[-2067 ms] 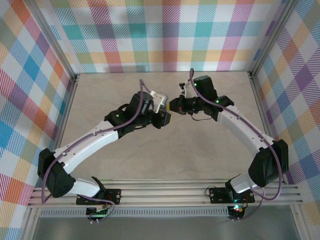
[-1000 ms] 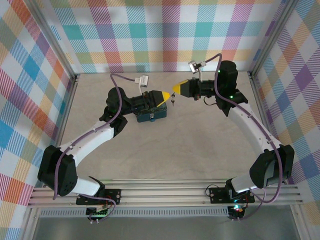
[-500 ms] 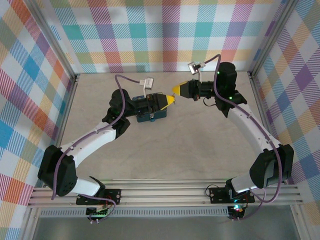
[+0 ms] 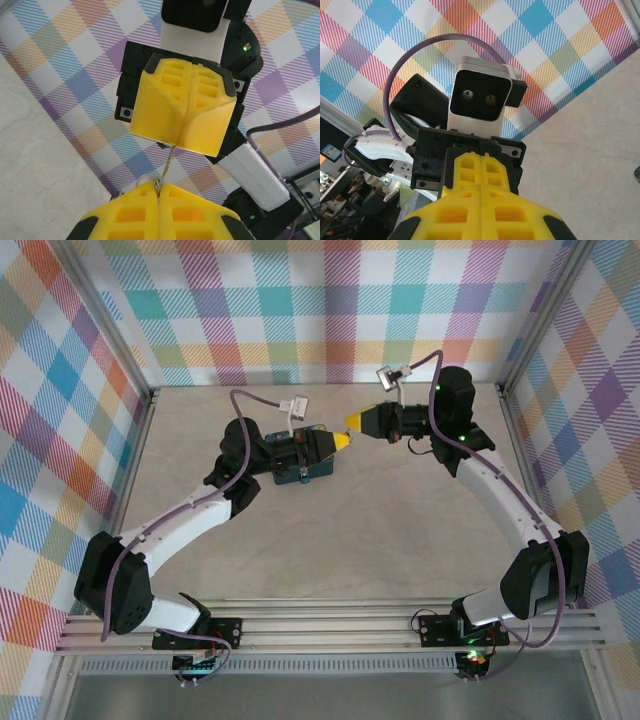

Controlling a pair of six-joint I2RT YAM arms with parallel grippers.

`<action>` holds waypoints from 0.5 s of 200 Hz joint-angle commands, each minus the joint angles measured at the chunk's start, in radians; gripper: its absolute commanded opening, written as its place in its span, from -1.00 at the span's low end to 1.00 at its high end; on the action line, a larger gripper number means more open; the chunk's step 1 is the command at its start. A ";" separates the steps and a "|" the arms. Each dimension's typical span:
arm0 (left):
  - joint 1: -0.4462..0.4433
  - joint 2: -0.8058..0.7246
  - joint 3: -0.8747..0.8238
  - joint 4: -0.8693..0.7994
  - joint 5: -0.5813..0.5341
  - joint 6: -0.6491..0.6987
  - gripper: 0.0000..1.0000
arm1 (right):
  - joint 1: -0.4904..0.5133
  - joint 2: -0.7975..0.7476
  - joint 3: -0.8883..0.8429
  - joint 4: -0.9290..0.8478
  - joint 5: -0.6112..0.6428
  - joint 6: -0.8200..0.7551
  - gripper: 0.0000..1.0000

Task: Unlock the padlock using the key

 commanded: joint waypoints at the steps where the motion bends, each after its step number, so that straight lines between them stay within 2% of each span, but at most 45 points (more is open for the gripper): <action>1: -0.006 -0.061 0.031 -0.109 -0.018 0.084 -1.00 | 0.007 -0.013 -0.005 0.029 -0.011 0.024 -1.00; 29: 0.000 -0.102 0.003 -0.198 -0.056 0.137 -1.00 | 0.009 0.002 -0.002 0.027 0.017 0.057 -0.64; 46: 0.009 -0.131 -0.025 -0.255 -0.093 0.159 -1.00 | 0.009 0.010 0.002 -0.005 0.049 0.074 -0.21; 73: 0.024 -0.195 -0.067 -0.407 -0.169 0.230 -1.00 | 0.009 0.018 0.019 -0.154 0.165 0.052 0.05; 100: 0.043 -0.266 -0.119 -0.622 -0.289 0.289 -1.00 | 0.045 0.065 0.089 -0.505 0.424 -0.057 0.13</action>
